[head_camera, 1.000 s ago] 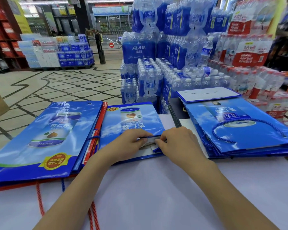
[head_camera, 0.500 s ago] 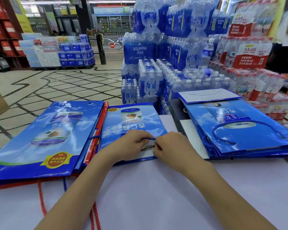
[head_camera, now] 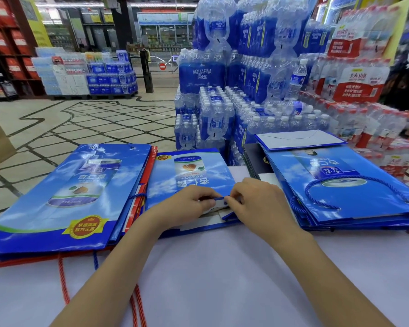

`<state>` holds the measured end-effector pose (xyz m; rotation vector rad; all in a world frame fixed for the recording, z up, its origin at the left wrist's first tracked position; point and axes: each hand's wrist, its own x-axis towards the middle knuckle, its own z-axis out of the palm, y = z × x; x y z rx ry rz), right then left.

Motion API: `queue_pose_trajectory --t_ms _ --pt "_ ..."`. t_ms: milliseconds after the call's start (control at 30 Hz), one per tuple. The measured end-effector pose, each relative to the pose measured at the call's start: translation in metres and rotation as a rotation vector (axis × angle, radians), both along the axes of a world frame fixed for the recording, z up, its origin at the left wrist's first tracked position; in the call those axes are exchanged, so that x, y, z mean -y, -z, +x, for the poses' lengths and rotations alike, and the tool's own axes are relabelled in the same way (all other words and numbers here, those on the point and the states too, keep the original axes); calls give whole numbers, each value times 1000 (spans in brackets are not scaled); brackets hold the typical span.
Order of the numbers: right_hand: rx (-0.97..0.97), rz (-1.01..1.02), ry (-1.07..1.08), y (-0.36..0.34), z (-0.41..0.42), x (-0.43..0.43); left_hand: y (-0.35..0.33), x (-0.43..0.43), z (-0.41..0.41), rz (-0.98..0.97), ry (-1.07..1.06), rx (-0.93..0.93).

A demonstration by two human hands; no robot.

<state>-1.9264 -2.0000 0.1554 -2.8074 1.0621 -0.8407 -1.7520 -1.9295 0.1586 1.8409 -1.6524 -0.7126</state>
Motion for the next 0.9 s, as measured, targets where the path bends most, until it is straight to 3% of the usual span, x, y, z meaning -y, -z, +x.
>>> queue_pose_trajectory --t_ms 100,233,500,633,800,900 --pt "48 57 -67 -1 -3 4 0 0 0 -1 20 -36" --pt "-99 91 -123 -5 -5 10 -1 -3 2 -5 15 -57" --pt "-131 198 -167 -6 -8 10 8 4 -2 -54 -46 -120" --pt "-140 169 -148 0 -2 9 12 8 -7 -66 -157 -210" --pt "-224 138 -146 1 3 7 10 6 -13 -101 -93 -173" --pt "-266 146 -171 2 1 9 -2 2 -12 -218 -130 -197"
